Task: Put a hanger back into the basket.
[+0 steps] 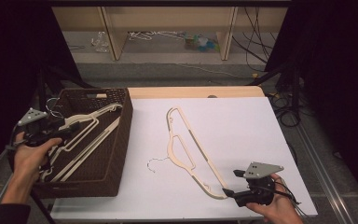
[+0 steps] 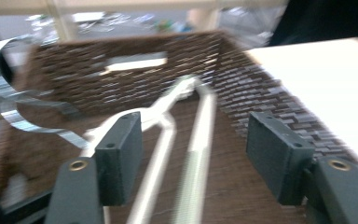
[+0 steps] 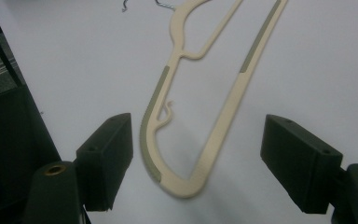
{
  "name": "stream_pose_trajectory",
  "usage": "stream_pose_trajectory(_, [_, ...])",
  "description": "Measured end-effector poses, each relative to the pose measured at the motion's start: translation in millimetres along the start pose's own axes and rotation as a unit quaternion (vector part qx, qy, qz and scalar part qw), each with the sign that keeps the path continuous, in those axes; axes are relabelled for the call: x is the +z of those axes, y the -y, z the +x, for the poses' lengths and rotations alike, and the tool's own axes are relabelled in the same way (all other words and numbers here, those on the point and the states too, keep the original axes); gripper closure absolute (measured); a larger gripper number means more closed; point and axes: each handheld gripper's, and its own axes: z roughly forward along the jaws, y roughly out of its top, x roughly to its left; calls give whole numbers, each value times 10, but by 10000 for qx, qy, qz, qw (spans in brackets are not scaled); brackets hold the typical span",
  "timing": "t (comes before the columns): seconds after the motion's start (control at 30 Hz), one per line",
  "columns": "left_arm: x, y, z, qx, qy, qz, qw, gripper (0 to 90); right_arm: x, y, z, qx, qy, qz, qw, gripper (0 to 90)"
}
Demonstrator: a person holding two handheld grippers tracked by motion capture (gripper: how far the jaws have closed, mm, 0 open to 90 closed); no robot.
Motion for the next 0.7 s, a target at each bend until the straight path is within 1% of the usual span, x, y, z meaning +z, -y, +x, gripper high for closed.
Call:
stream_pose_trajectory(0.07, [-17,-90,-139,-114,143,-250,9995,333,11,6,0,2,-19,7,10000,263])
stream_pose_trajectory(0.13, [-26,-182,-282,-175,231,-403,9988,315,16,7,-5,14,-49,4,10000,261])
stream_pose_trajectory(0.17, [-31,-249,-386,-210,275,-484,9982,305,21,8,-14,12,-49,-18,10000,257])
stream_pose_trajectory(0.2, [-32,-289,-452,-214,301,-543,9978,300,26,15,-21,20,0,-17,10000,250])
stream_pose_trajectory(0.23, [-35,-344,-529,-139,331,-615,9975,297,29,19,-28,20,-9,-26,10000,246])
stream_pose_trajectory(0.27, [-36,-395,-611,-115,399,-684,9968,289,31,23,-34,40,-10,-30,10000,244])
stream_pose_trajectory(0.3, [-33,-443,-684,-36,431,-764,9961,278,29,28,-34,89,30,-18,10000,242])
stream_pose_trajectory(0.33, [-33,-487,-773,-48,472,-816,9955,270,34,31,-48,29,53,-51,10000,234])
stream_pose_trajectory(0.37, [-75,-540,-1299,-3033,825,-687,9468,263,34,33,-49,57,62,-55,9999,225])
stream_pose_trajectory(0.4, [-73,-575,-1368,-2898,931,-691,9500,258,30,35,-42,120,83,-23,9999,214])
stream_pose_trajectory(0.43, [-76,-611,-1443,-2839,1025,-654,9511,255,30,36,-38,133,101,-8,9999,207])
stream_pose_trajectory(0.47, [-72,-642,-1518,-2761,1132,-671,9521,254,30,35,-35,141,119,-2,9998,201])
stream_pose_trajectory(0.5, [-70,-675,-1594,-2710,1253,-674,9520,254,30,34,-30,161,116,-6,9998,196])
stream_pose_trajectory(0.53, [-71,-705,-1655,-2591,1341,-690,9540,250,34,32,-35,131,134,-44,9998,192])
stream_pose_trajectory(0.63, [-70,-779,-1847,-2439,1530,-719,9549,227,47,34,-48,116,168,-76,9998,176])
stream_pose_trajectory(0.67, [-64,-791,-1906,-2387,1560,-725,9557,224,50,36,-52,103,177,-88,9998,170])
stream_pose_trajectory(0.7, [-56,-801,-1972,-2355,1589,-735,9560,211,51,38,-54,107,175,-97,9997,170])
